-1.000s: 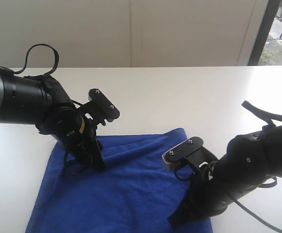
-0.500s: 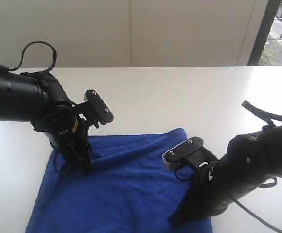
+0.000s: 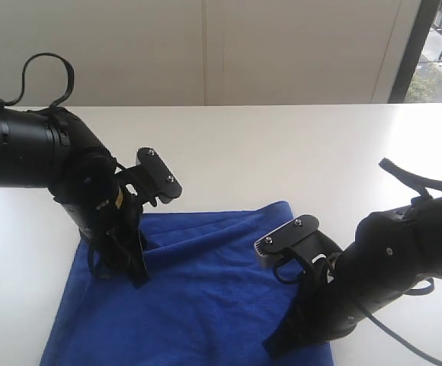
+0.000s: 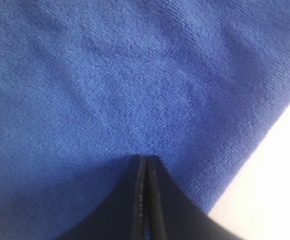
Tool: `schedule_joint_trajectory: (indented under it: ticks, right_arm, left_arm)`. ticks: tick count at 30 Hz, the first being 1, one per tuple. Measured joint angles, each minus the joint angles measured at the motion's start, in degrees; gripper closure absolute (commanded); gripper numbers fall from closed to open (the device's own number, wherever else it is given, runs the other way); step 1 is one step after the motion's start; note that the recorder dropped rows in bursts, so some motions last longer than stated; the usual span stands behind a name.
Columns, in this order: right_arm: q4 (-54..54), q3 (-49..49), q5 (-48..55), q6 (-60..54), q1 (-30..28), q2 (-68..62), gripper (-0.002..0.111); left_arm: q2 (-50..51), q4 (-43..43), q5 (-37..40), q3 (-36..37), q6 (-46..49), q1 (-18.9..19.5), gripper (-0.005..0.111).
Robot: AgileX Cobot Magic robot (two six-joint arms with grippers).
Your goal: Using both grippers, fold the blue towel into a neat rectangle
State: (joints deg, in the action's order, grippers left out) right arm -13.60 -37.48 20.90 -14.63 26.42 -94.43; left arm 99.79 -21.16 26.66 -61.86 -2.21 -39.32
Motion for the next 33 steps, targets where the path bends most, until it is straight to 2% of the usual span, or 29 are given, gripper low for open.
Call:
schedule_joint_trajectory:
  ticks: [13, 16, 23, 25, 26, 29, 33]
  right_arm:
    - [0.0, 0.0, 0.0, 0.0, 0.0, 0.0, 0.108]
    - [0.0, 0.0, 0.0, 0.0, 0.0, 0.0, 0.108]
    - [0.0, 0.0, -0.1, 0.0, 0.0, 0.0, 0.108]
    - [0.0, 0.0, -0.1, 0.0, 0.0, 0.0, 0.108]
    - [0.0, 0.0, -0.1, 0.0, 0.0, 0.0, 0.108]
    - [0.0, 0.0, -0.1, 0.0, 0.0, 0.0, 0.108]
    - [0.0, 0.0, -0.1, 0.0, 0.0, 0.0, 0.108]
  left_arm:
    - [0.3, -4.5, -2.2, 0.0, 2.2, 0.3, 0.055]
    - [0.7, -5.0, -2.6, 0.0, 2.2, 1.5, 0.061]
    - [4.3, -5.2, -2.2, 0.0, 2.2, 1.9, 0.062]
    - [4.4, -5.5, -2.3, 0.0, 2.2, 1.9, 0.073]
    - [4.4, -5.5, -2.3, 0.0, 2.2, 1.9, 0.085]
    - [4.4, -5.6, -2.3, 0.0, 2.2, 1.9, 0.107]
    - [4.4, -5.5, -2.3, 0.0, 2.2, 1.9, 0.107]
